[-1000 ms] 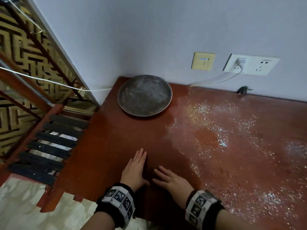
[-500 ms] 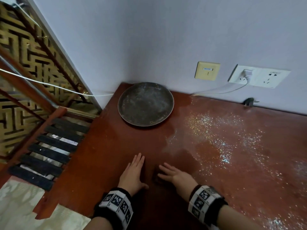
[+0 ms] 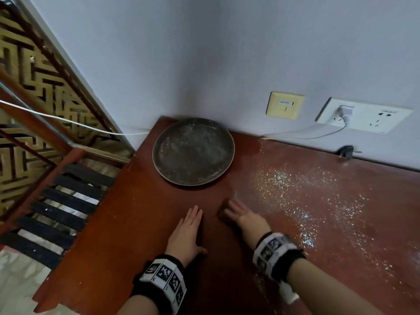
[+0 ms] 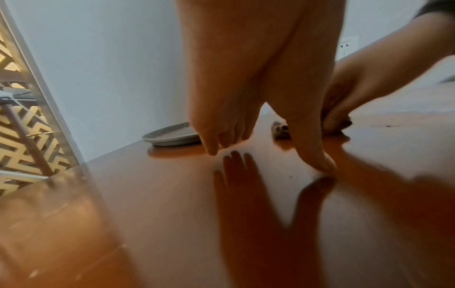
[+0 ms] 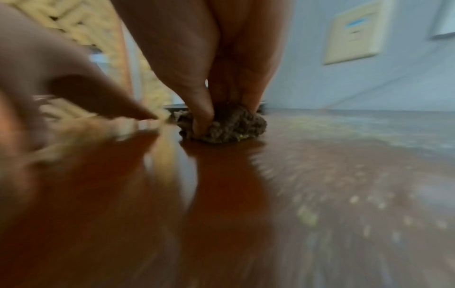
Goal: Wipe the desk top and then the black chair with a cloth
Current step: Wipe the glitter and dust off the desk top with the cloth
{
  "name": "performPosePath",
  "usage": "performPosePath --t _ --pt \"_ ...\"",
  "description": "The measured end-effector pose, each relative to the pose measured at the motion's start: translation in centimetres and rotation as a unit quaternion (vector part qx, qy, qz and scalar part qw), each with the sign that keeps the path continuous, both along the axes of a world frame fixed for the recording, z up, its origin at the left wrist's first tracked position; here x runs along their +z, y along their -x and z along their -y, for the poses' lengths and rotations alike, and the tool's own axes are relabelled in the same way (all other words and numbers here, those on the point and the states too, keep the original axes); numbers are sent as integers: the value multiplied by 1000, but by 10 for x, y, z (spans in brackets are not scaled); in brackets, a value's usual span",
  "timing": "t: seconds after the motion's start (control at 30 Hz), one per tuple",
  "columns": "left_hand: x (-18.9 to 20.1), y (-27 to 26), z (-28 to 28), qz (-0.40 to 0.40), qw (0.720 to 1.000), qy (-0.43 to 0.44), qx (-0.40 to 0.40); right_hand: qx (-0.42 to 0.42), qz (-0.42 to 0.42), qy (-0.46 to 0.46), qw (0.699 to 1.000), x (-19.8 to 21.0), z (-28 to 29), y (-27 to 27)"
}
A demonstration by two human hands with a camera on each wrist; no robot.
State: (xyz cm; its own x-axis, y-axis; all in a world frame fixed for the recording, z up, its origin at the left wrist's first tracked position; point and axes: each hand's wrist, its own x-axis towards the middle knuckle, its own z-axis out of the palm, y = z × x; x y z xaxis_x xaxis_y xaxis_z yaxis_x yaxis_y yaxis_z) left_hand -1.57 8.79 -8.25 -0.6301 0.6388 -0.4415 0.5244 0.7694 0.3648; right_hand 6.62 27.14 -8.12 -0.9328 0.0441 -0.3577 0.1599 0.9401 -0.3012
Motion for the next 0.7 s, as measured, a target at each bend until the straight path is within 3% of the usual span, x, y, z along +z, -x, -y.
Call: performPosePath --t 0.1,0.23,0.3,0.37,0.43,0.53,0.67,0.7 --pt "0 0 -5 0 1000 -11 8 -112 -2 -34 993 4 -14 20" --pt "-2 4 -12 0 1000 -19 9 72 -22 -49 996 -15 23 12" --pt "-3 7 -18 2 1000 -18 7 113 -20 -38 993 -15 18 11" --pt "-4 9 -22 9 1000 -20 12 77 -32 0 996 -10 -7 22" --pt "-4 10 -25 18 999 -23 23 -17 -25 -2 1000 -7 -29 37" --pt "-5 10 -24 21 999 -24 24 -73 -53 -6 996 -12 -20 45" --pt "-7 12 -25 20 999 -28 24 101 -59 -34 993 -18 -1 25" --pt "-7 13 -25 23 999 -28 23 112 -63 -23 991 -18 -6 24"
